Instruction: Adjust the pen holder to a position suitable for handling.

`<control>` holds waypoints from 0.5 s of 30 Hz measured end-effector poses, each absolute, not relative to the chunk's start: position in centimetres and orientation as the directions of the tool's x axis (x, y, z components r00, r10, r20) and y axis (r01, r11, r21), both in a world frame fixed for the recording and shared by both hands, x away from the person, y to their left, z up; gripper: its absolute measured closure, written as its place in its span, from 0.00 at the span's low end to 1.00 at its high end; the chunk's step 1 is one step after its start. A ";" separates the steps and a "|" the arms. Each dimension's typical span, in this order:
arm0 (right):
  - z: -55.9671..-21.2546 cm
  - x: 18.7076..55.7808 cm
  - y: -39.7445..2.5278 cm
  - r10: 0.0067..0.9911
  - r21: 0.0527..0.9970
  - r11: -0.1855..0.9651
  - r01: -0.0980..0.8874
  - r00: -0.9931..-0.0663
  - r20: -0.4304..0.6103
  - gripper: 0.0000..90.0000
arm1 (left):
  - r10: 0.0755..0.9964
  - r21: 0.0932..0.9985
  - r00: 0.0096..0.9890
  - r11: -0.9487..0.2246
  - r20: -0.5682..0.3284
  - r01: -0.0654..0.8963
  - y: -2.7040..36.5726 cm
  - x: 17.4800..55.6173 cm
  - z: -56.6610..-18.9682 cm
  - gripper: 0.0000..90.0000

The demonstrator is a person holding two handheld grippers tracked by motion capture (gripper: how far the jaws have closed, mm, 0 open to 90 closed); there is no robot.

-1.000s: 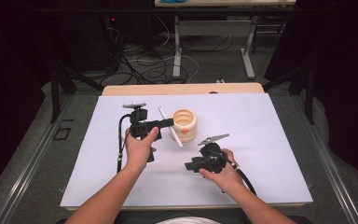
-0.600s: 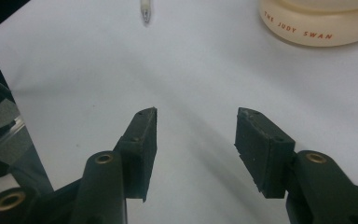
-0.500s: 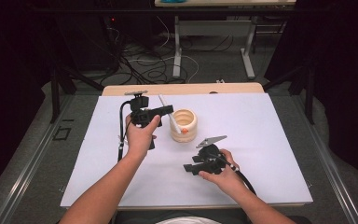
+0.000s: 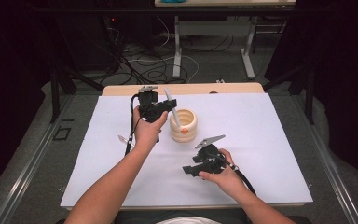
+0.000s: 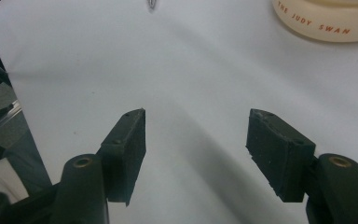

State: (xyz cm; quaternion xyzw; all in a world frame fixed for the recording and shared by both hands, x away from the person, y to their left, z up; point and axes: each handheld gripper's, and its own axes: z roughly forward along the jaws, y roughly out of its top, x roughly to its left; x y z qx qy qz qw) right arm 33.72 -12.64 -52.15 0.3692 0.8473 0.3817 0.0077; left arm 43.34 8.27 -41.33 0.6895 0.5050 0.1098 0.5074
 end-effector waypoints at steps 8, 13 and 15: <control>-52.4 33.7 -12.5 0.641 0.668 0.428 0.609 -0.725 0.250 0.34 | 0.822 0.824 0.479 -0.020 -0.308 0.566 7.2 44.3 -41.8 0.87; -52.3 33.9 -12.4 0.639 0.656 0.465 0.594 -0.738 0.216 0.28 | 0.825 0.827 0.487 -0.044 -0.286 0.560 7.0 45.0 -42.3 0.87; -52.2 33.8 -12.3 0.654 0.654 0.470 0.592 -0.732 0.193 0.26 | 0.827 0.821 0.483 -0.045 -0.289 0.569 6.9 45.2 -42.6 0.86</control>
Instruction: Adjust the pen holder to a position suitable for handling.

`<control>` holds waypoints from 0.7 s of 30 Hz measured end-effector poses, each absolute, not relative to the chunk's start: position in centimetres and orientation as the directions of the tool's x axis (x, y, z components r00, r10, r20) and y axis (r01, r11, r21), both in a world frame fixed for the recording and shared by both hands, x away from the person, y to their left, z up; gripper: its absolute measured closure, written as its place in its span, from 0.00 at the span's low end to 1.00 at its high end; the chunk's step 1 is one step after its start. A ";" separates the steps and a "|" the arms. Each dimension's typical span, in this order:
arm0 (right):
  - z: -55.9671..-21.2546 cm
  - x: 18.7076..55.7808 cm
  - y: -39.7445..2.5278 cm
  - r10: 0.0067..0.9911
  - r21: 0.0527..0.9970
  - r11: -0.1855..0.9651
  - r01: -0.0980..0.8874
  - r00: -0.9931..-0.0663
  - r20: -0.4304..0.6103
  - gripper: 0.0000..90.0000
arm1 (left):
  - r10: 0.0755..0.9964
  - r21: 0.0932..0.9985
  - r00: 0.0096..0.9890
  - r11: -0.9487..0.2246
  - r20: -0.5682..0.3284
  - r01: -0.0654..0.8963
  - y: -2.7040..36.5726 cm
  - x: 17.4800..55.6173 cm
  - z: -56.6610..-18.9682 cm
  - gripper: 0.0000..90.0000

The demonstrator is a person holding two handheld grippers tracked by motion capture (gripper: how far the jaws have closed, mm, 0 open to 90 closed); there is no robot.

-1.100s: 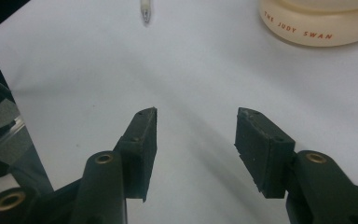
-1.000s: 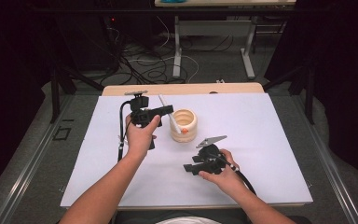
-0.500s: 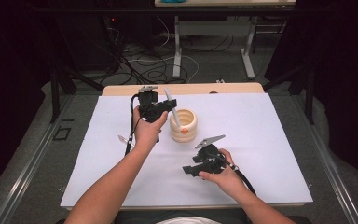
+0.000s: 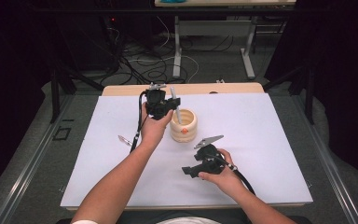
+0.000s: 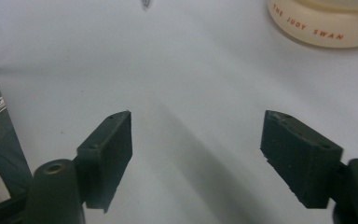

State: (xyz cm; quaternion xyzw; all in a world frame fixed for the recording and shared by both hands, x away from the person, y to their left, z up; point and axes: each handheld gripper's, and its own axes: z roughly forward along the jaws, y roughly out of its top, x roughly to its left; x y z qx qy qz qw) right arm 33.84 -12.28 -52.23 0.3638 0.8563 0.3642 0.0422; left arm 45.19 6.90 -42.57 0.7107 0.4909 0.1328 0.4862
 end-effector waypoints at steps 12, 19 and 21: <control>-52.3 33.9 -11.8 0.657 0.650 0.492 0.579 -0.737 0.160 0.23 | 0.842 0.811 0.483 -0.099 -0.240 0.576 6.4 46.2 -43.8 0.86; -52.4 34.1 -11.9 0.655 0.660 0.482 0.576 -0.737 0.165 0.23 | 0.853 0.797 0.480 -0.136 -0.208 0.588 6.0 46.5 -44.4 0.86; -52.4 34.1 -11.9 0.655 0.649 0.492 0.580 -0.738 0.163 0.22 | 0.855 0.793 0.479 -0.149 -0.196 0.591 5.9 46.5 -44.6 0.86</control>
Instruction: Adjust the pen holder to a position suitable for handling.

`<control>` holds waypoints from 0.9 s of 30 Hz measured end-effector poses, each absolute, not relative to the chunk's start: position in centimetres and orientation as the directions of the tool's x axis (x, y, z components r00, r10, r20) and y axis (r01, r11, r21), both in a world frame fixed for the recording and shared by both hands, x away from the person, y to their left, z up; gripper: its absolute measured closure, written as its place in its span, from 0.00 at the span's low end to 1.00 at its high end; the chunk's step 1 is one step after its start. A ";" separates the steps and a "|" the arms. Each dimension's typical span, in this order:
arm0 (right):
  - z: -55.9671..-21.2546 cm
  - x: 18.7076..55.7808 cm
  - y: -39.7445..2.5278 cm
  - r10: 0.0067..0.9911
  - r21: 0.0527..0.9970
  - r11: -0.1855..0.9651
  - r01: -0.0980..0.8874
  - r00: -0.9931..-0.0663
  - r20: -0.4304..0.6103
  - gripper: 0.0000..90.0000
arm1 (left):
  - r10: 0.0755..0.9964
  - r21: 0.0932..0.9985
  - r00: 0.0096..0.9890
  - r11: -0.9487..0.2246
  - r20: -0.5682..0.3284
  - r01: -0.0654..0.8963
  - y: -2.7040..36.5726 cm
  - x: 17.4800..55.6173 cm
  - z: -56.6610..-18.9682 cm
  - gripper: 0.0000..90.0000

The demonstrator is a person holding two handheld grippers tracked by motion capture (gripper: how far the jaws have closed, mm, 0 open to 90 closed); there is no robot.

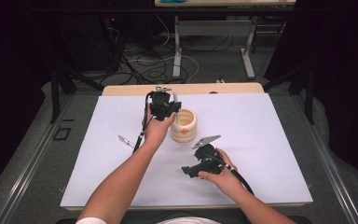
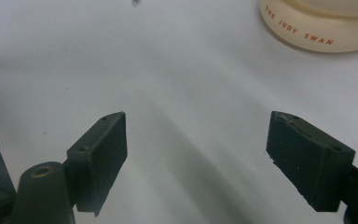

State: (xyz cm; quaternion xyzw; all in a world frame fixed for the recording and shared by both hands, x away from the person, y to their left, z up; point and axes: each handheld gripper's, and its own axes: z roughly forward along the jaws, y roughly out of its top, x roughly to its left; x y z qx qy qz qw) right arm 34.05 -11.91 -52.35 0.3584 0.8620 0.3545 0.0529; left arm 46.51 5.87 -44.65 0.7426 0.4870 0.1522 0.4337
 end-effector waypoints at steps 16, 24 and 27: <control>-52.5 34.2 -12.1 0.655 0.647 0.493 0.581 -0.738 0.164 0.22 | 0.855 0.767 0.485 -0.185 -0.183 0.614 5.3 46.5 -45.6 0.82; -52.4 34.2 -12.2 0.669 0.645 0.484 0.591 -0.725 0.162 0.22 | 0.850 0.770 0.481 -0.155 -0.215 0.619 5.8 46.2 -45.0 0.63; -52.4 34.2 -12.2 0.675 0.654 0.475 0.589 -0.720 0.159 0.22 | 0.845 0.773 0.480 -0.134 -0.238 0.620 6.1 46.0 -44.6 0.56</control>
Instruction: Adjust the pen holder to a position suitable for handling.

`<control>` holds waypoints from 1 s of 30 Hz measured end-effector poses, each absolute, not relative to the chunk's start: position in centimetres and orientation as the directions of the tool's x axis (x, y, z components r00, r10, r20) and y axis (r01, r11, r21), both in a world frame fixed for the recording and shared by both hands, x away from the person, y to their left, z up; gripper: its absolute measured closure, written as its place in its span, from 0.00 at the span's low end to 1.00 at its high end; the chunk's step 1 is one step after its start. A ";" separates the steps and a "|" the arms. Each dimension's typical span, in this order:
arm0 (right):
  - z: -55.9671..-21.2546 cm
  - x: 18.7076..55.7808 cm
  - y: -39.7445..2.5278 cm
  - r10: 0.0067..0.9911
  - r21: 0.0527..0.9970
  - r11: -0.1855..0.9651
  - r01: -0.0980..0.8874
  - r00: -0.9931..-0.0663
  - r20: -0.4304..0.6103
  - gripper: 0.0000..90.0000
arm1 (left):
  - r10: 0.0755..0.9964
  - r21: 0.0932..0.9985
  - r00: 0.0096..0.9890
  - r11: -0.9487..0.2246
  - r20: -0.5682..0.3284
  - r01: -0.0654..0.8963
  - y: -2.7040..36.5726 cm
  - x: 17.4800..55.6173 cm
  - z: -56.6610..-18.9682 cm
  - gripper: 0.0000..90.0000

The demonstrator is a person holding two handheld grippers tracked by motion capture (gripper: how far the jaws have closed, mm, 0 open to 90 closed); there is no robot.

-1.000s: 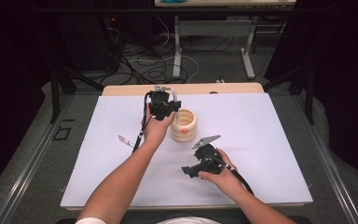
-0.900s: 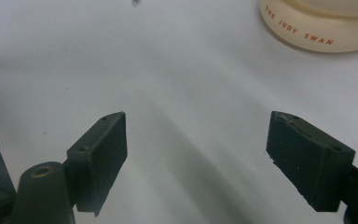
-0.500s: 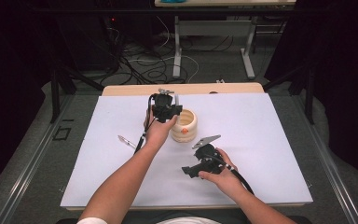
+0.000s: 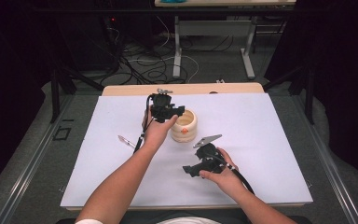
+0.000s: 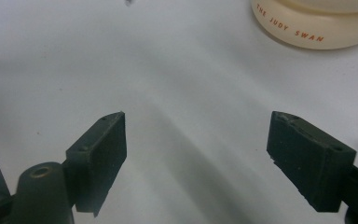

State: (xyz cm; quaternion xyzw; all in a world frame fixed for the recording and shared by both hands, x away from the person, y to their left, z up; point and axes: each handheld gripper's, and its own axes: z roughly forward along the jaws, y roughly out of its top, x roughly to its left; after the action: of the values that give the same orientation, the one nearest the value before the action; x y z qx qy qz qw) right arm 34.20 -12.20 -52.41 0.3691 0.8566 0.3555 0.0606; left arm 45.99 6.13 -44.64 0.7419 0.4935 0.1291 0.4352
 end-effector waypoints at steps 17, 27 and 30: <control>-52.3 34.3 -12.6 0.671 0.662 0.463 0.590 -0.721 0.173 0.22 | 0.852 0.800 0.431 -0.025 -0.297 0.600 10.2 44.4 -42.8 0.39; -52.4 34.3 -12.4 0.680 0.670 0.453 0.589 -0.714 0.168 0.22 | 0.853 0.787 0.399 0.021 -0.336 0.617 14.1 43.4 -42.9 0.34; -52.3 34.2 -12.5 0.673 0.663 0.472 0.581 -0.723 0.154 0.23 | 0.850 0.782 0.391 0.037 -0.352 0.623 15.1 43.1 -43.1 0.33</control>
State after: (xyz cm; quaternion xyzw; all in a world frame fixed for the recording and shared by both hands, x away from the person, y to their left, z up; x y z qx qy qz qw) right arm 34.23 -12.47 -52.31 0.3664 0.8556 0.3599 0.0640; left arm 43.06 15.06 -43.13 0.6836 0.5387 0.1191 0.4779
